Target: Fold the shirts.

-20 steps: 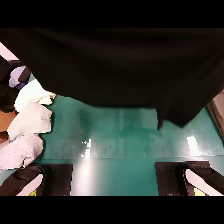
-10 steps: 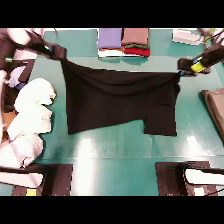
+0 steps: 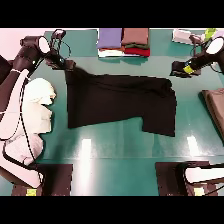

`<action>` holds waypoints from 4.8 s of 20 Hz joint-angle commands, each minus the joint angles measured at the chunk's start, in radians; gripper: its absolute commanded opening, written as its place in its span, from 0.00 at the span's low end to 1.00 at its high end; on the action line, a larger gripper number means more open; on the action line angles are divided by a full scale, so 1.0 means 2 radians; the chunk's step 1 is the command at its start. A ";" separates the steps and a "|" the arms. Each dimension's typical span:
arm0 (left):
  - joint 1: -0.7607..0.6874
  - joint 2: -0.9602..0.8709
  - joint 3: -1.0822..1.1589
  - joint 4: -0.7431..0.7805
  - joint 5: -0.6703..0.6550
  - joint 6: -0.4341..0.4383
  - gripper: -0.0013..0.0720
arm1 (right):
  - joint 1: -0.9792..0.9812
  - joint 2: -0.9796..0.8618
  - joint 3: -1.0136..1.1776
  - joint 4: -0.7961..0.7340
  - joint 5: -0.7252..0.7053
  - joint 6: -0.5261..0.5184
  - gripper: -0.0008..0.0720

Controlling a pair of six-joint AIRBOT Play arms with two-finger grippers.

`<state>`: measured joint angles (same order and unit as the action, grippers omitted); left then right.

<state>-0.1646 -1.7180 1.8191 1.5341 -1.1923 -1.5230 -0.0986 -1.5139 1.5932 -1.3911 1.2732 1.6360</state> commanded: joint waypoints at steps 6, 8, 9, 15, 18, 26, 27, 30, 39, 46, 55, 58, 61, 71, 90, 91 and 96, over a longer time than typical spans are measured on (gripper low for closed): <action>0.000 0.093 -0.118 0.009 -0.055 -0.064 0.75 | -0.105 0.047 -0.154 -0.006 0.028 -0.035 0.75; 0.000 0.124 -0.159 0.009 -0.054 -0.067 0.75 | -0.107 0.024 -0.174 0.016 0.008 -0.038 0.74; 0.000 0.139 -0.178 0.009 -0.055 -0.071 0.75 | -0.103 0.010 -0.177 0.026 0.002 -0.038 0.74; 0.000 0.197 -0.235 0.010 -0.062 -0.086 0.76 | -0.065 -0.038 -0.176 0.030 -0.031 -0.038 0.67; 0.000 0.198 -0.242 0.010 -0.093 -0.086 0.76 | -0.050 -0.050 -0.176 0.030 -0.034 -0.045 0.45; -0.002 0.198 -0.381 -0.037 -0.092 -0.099 0.88 | -0.043 -0.053 -0.176 0.028 -0.029 -0.051 0.04; -0.007 0.198 -0.400 -0.048 -0.080 -0.099 0.88 | -0.043 -0.053 -0.176 0.028 -0.030 -0.051 0.04; -0.042 0.198 -0.438 -0.052 -0.037 -0.116 0.88 | -0.042 -0.053 -0.176 0.028 -0.029 -0.051 0.04; -0.067 0.198 -0.477 -0.051 0.016 -0.141 0.36 | -0.042 -0.052 -0.176 0.028 -0.016 -0.051 0.04; -0.066 0.287 -0.381 -0.005 0.029 -0.138 0.06 | -0.042 0.049 -0.175 0.028 -0.031 -0.056 0.04; -0.066 0.478 -0.041 0.092 0.047 -0.125 0.06 | -0.042 0.249 0.073 0.043 -0.004 -0.056 0.04; -0.066 0.497 0.026 0.092 0.053 -0.125 0.06 | -0.042 0.303 0.134 0.032 -0.024 -0.053 0.03; -0.066 0.498 0.080 0.091 0.069 -0.125 0.06 | -0.042 0.328 0.197 0.026 -0.013 -0.042 0.03; -0.066 0.364 0.099 0.100 -0.115 -0.084 0.06 | -0.042 0.236 0.216 0.033 0.062 -0.007 0.03; 0.007 0.070 -0.112 0.025 0.029 -0.068 0.06 | -0.037 -0.042 0.034 0.025 0.017 -0.044 0.03; 0.007 0.070 -0.117 0.009 0.023 -0.052 0.06 | -0.035 -0.041 0.030 0.022 0.027 -0.047 0.03; 0.007 0.070 -0.179 -0.005 0.007 -0.041 0.06 | -0.036 0.004 -0.089 0.001 -0.004 -0.046 0.03</action>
<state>-0.1532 -1.5757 1.5208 1.5555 -1.1618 -1.6299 -0.1707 -1.5478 1.5280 -1.3674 1.3037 1.5471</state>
